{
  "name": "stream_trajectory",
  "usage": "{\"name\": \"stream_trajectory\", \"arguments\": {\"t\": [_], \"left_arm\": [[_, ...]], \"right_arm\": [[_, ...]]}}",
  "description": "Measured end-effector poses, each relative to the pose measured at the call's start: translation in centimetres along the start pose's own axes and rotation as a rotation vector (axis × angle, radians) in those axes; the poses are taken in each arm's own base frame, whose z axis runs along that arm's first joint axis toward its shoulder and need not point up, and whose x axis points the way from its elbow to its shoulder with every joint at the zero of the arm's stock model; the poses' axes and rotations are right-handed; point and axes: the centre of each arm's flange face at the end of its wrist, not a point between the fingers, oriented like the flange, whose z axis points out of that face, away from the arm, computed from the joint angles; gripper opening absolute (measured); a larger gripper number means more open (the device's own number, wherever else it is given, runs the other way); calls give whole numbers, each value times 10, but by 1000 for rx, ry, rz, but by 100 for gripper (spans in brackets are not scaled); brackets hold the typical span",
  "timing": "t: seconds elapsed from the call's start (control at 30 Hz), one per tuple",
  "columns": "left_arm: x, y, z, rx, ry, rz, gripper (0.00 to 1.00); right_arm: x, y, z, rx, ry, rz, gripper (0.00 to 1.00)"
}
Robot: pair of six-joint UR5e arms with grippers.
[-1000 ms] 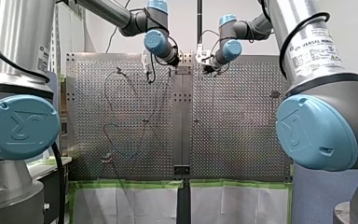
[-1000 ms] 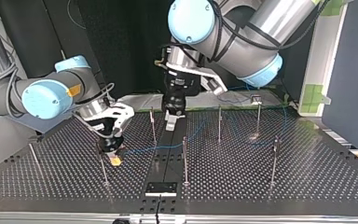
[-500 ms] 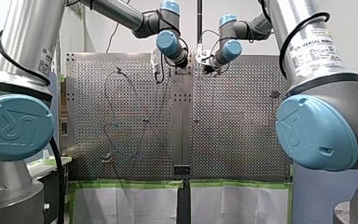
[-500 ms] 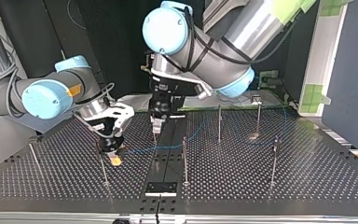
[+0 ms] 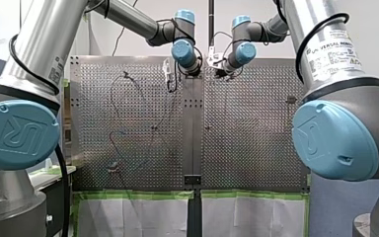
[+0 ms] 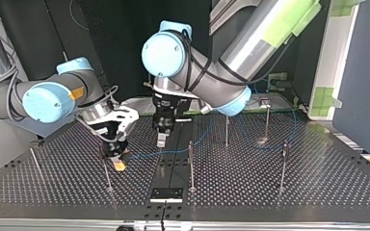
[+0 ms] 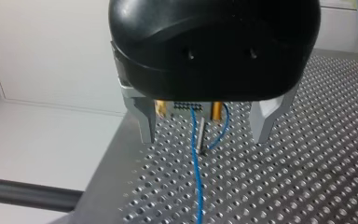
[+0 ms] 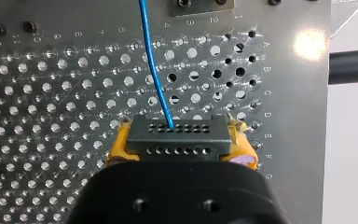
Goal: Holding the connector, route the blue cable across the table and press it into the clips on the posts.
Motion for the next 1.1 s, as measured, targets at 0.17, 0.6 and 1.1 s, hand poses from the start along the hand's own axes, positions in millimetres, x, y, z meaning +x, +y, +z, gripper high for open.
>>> {"name": "stream_trajectory", "arguments": {"t": [0.17, 0.6, 1.1], "left_arm": [[7, 6, 13, -16, 1, 0, 100], [3, 24, 32, -30, -33, -14, 100], [16, 15, 60, -29, 3, -3, 100]], "right_arm": [[0, -1, 0, 2, -1, 0, 0], [0, -2, 0, 4, -1, 0, 0], [0, -3, 0, 6, 0, 4, 0]]}}
